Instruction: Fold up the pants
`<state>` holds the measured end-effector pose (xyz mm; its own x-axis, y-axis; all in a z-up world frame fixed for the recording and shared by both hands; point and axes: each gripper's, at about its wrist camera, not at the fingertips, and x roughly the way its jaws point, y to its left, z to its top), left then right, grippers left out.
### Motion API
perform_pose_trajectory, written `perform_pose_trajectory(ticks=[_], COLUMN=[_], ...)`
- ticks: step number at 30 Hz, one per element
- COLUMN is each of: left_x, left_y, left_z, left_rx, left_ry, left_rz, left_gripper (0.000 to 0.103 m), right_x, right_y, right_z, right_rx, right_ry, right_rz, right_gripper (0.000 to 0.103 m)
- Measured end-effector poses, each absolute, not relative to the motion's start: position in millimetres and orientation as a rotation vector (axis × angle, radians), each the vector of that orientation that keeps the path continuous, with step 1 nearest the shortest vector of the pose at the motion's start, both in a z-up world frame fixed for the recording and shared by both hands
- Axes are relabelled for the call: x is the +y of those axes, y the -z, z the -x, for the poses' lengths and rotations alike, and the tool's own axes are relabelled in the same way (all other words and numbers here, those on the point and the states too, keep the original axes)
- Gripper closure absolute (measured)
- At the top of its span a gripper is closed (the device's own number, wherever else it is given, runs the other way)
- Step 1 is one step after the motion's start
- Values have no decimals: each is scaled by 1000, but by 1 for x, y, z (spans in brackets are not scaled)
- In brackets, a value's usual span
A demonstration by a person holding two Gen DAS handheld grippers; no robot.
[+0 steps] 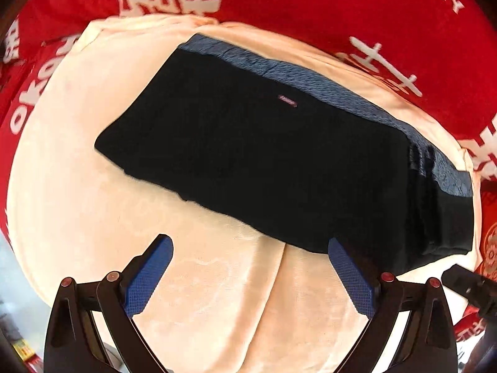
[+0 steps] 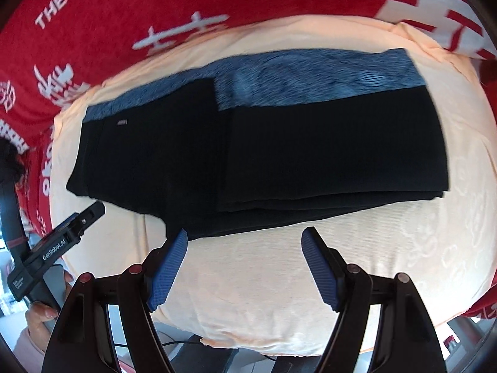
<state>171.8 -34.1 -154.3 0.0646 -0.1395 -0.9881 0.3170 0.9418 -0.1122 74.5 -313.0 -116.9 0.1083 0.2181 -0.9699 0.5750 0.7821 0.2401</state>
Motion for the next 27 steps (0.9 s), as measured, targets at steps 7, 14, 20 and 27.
perform_pose_trajectory(ticks=[7,14,20,27], left_x=[-17,-5,4,17], left_y=[159,165,166,168], left_z=[-170,-172,-178,-190], left_rx=[1486,1506,1504,1501], left_ry=[320,308,296,275], left_rz=[-116,-108,-101,-83], left_gripper=[2,2,2,2], right_x=[-288,-273,-263,-254], right_y=[121,124,130,135], right_z=[-87,-98,-108,-116], right_rx=[1521,1543,1555,1571], right_ry=[230,198,173,146], right_rz=[-623,-598,-597,-601], right_gripper=[24,24,24,24])
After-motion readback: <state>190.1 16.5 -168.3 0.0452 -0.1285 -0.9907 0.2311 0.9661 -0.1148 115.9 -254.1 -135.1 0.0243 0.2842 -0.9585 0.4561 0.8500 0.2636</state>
